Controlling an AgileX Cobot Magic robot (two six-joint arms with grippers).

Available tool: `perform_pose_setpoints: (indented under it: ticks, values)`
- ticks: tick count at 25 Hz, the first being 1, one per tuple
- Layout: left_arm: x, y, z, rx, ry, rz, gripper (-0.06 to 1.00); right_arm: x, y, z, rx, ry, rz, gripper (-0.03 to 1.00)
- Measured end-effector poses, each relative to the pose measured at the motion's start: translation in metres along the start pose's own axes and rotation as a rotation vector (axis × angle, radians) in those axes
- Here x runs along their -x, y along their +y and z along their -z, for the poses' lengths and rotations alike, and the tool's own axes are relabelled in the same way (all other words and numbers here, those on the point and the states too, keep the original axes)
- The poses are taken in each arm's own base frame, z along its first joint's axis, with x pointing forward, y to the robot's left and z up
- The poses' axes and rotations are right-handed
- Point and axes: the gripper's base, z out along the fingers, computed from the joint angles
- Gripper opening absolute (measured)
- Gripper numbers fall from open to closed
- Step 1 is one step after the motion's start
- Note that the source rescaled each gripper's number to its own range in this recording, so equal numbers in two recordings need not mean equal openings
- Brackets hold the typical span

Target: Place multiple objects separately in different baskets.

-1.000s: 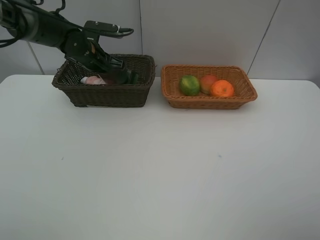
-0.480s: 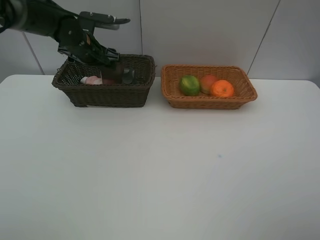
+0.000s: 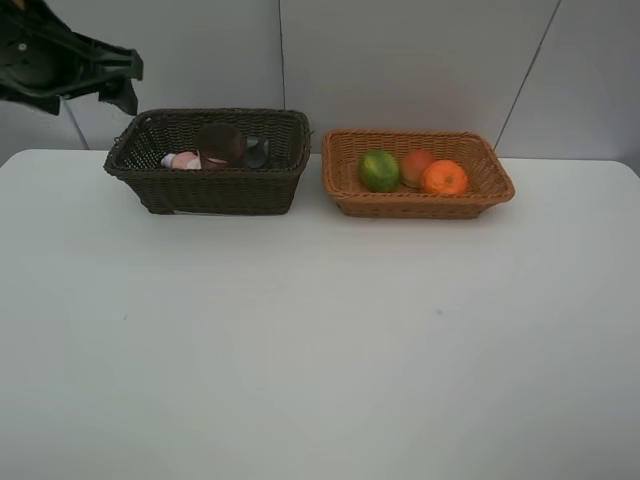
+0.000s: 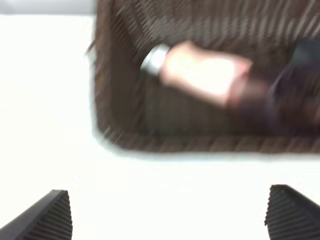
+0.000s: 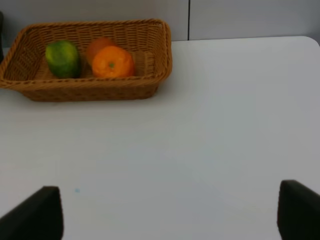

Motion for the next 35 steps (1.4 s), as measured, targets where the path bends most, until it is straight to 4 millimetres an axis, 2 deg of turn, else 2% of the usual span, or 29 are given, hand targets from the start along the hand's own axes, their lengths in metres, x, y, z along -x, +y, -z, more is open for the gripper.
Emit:
perform_pose_setpoints:
  ticks: [2,9,13,16,20,25,32,35]
  values:
    - [-0.016,0.014,0.037,0.009,-0.01,-0.01,1.0,0.0,0.0,0.0,0.0,0.0,0.0,0.89]
    - [-0.087,0.044,0.157,-0.035,-0.038,-0.068,1.0,0.0,0.0,0.0,0.0,0.0,0.0,0.89]
    - [-0.132,0.061,0.212,-0.059,-0.14,-0.074,1.0,0.0,0.0,0.0,0.0,0.0,0.0,0.89]
    - [-0.166,0.072,0.235,-0.062,-0.202,-0.099,1.0,0.0,0.0,0.0,0.0,0.0,0.0,0.89]
    - [-0.206,0.081,0.248,-0.078,-0.285,-0.098,1.0,0.0,0.0,0.0,0.0,0.0,0.0,0.89]
    - [-0.239,0.085,0.247,-0.114,-0.374,-0.08,1.0,0.0,0.0,0.0,0.0,0.0,0.0,0.89]
    - [-0.25,0.079,0.222,-0.142,-0.294,-0.1,1.0,0.0,0.0,0.0,0.0,0.0,0.0,0.89]
    - [-0.251,0.078,0.218,-0.145,-0.282,-0.11,1.0,0.0,0.0,0.0,0.0,0.0,0.0,0.89]
